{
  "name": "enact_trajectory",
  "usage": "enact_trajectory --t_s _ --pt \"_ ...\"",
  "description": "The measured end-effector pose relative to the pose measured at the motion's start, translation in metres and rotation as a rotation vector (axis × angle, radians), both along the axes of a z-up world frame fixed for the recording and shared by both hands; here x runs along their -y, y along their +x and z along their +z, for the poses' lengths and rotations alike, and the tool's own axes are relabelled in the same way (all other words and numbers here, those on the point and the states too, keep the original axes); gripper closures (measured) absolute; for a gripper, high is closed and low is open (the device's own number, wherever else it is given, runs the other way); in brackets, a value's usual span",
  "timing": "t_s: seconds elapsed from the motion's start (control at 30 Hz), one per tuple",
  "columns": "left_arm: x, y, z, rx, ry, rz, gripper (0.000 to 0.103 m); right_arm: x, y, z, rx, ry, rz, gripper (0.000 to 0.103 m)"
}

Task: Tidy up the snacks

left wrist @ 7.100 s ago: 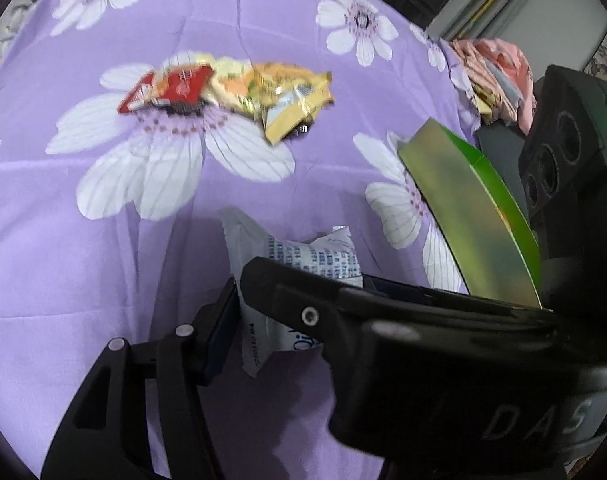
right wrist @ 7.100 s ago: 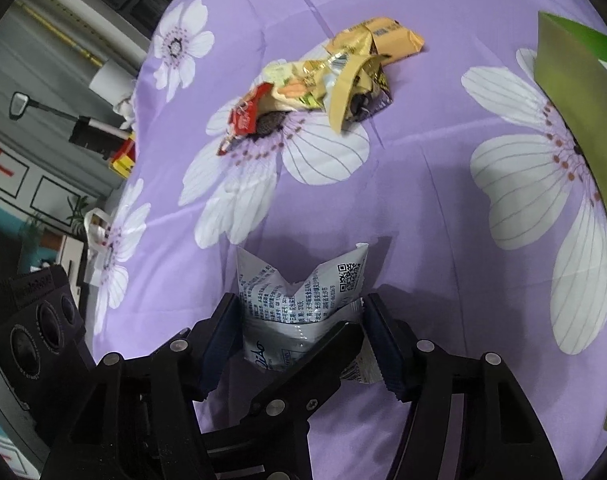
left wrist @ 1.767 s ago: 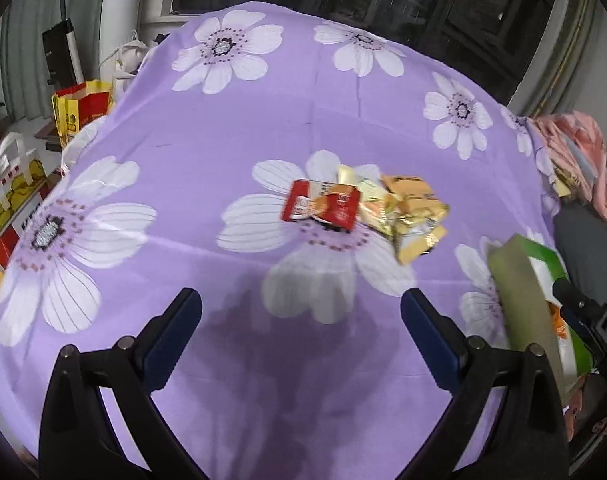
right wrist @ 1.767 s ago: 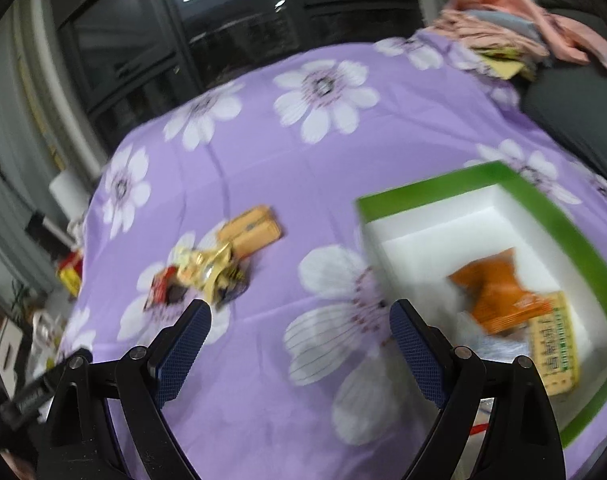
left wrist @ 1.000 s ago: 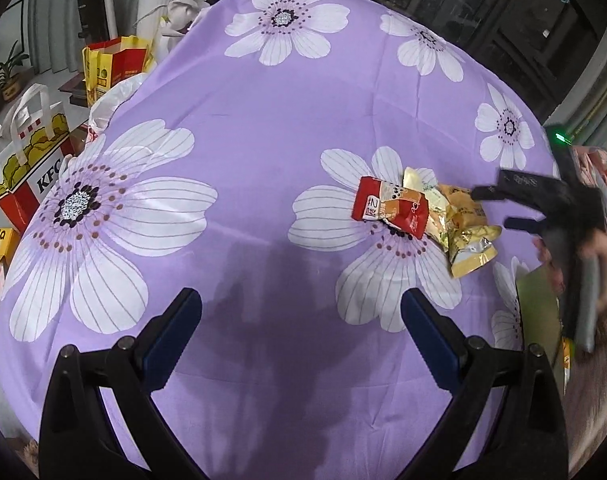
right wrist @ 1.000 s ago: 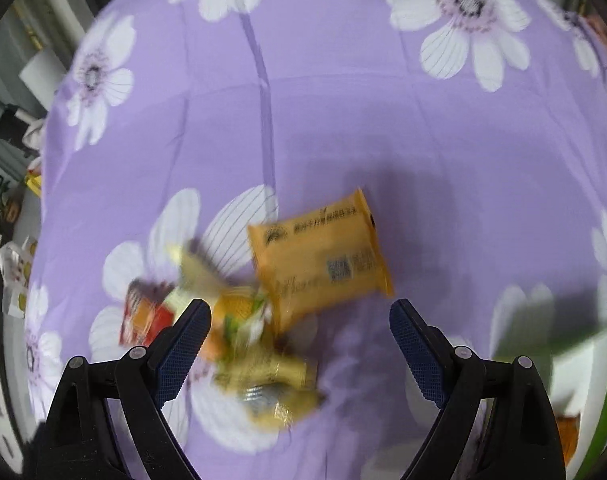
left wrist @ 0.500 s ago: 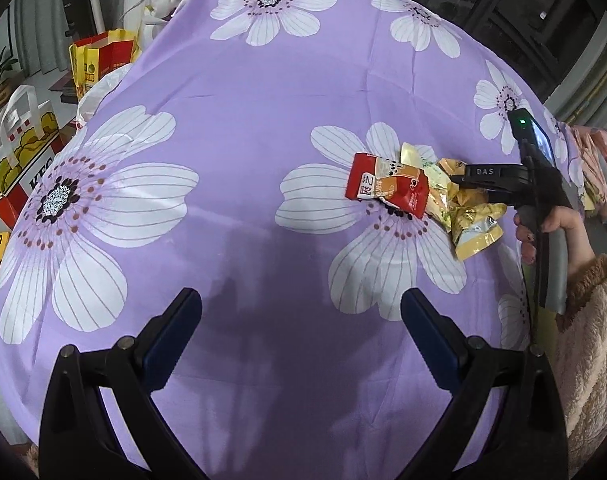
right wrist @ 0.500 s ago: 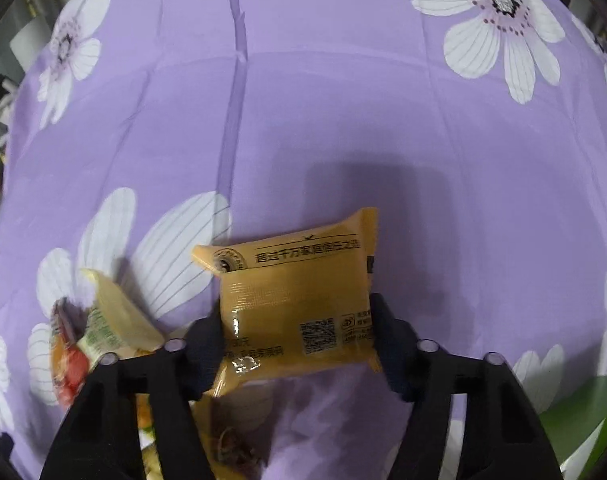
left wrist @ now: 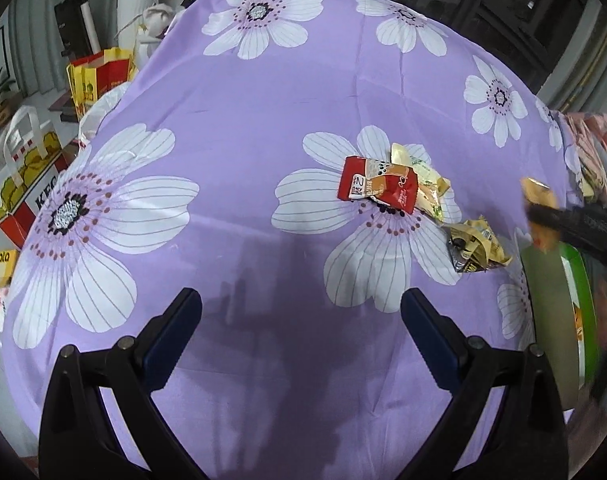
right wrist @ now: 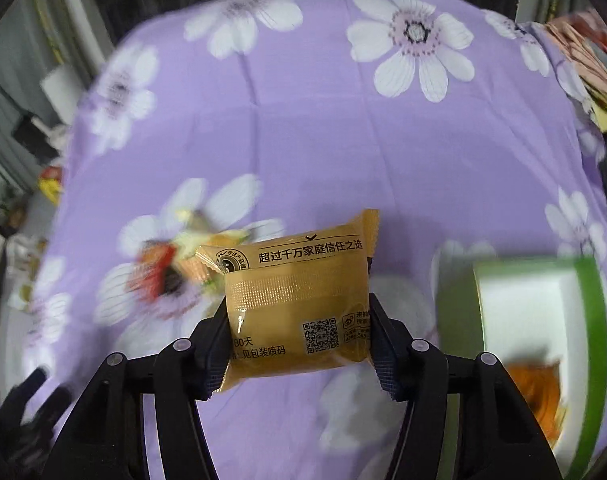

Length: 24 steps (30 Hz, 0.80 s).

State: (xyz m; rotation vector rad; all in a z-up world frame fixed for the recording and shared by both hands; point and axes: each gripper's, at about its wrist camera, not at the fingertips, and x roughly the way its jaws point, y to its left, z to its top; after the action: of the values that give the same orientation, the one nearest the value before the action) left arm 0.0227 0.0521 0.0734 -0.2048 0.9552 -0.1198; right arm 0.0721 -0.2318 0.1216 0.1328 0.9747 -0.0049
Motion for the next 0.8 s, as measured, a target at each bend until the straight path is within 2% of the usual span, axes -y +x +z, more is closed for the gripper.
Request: enact_trajectory --t_s 0.1,0.17,0.33,0.4,0.47,0.53,0.57,0.7,0.8 --pt "0.001 -0.003 0.002 0.007 0.002 -0.006 0.003 -0.017 -0.040 -0.011 -0.012 0.099 0.029 0.042" --pt "0.001 -0.004 0.001 0.007 0.006 -0.005 0.003 -0.034 -0.046 -0.028 -0.042 0.128 0.045 0.042" --pt "0.005 -0.007 0.000 0.006 0.012 -0.011 0.003 -0.065 -0.063 -0.079 -0.191 0.170 0.067 0.041" --pt "0.007 -0.009 0.000 0.002 0.015 -0.010 0.003 -0.072 -0.066 -0.095 -0.258 0.141 0.073 0.040" --pt "0.010 -0.012 0.000 0.006 0.022 -0.009 0.003 -0.079 -0.073 -0.095 -0.219 0.085 0.095 0.037" --pt "0.014 -0.013 0.000 0.007 0.025 -0.023 0.003 -0.080 -0.077 -0.091 -0.200 0.087 0.114 0.025" --pt "0.016 -0.014 0.000 0.005 0.024 -0.033 0.003 -0.078 -0.080 -0.086 -0.181 0.110 0.120 0.023" --pt "0.019 -0.017 -0.001 -0.008 -0.008 -0.038 0.004 -0.059 -0.087 -0.069 -0.117 0.165 0.116 0.022" --pt "0.022 -0.018 -0.005 -0.051 -0.076 -0.063 0.004 -0.038 -0.090 -0.063 -0.074 0.211 0.071 0.022"
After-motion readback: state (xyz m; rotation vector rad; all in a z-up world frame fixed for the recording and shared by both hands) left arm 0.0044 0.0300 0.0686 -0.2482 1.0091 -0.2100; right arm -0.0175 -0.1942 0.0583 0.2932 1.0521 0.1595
